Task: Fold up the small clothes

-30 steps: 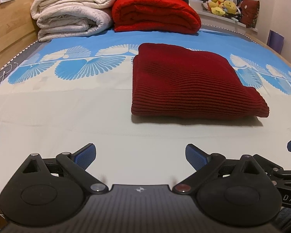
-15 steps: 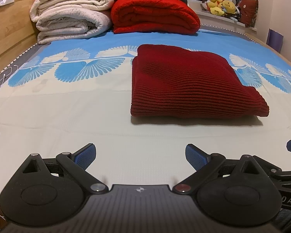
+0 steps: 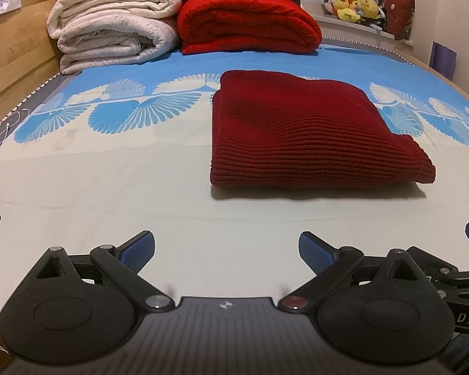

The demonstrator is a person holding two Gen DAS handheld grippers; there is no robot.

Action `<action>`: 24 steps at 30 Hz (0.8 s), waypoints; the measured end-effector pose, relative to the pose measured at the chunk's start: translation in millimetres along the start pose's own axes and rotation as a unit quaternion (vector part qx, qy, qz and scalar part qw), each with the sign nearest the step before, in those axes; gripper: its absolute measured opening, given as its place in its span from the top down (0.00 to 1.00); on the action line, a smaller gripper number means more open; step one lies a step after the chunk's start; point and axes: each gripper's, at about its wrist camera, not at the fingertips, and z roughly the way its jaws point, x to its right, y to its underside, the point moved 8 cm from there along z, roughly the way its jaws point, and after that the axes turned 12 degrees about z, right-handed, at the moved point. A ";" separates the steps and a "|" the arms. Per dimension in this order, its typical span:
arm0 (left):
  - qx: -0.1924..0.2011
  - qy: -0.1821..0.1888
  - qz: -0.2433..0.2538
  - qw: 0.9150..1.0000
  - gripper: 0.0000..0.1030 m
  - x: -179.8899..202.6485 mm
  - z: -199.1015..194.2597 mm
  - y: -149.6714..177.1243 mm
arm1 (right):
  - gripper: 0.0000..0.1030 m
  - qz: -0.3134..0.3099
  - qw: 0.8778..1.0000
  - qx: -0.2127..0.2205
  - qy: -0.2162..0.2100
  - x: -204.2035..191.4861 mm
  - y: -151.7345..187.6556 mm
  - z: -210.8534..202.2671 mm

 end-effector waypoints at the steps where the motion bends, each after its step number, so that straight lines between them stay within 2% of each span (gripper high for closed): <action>1: -0.001 0.000 0.000 1.000 0.03 0.0 0.2 0.3 | 0.01 0.000 1.000 0.000 0.000 -0.1 -0.1 0.0; 24: -0.006 -0.007 0.006 1.000 0.03 0.7 0.4 0.6 | 0.01 -0.001 1.000 -0.003 -0.002 3.6 -0.1 0.4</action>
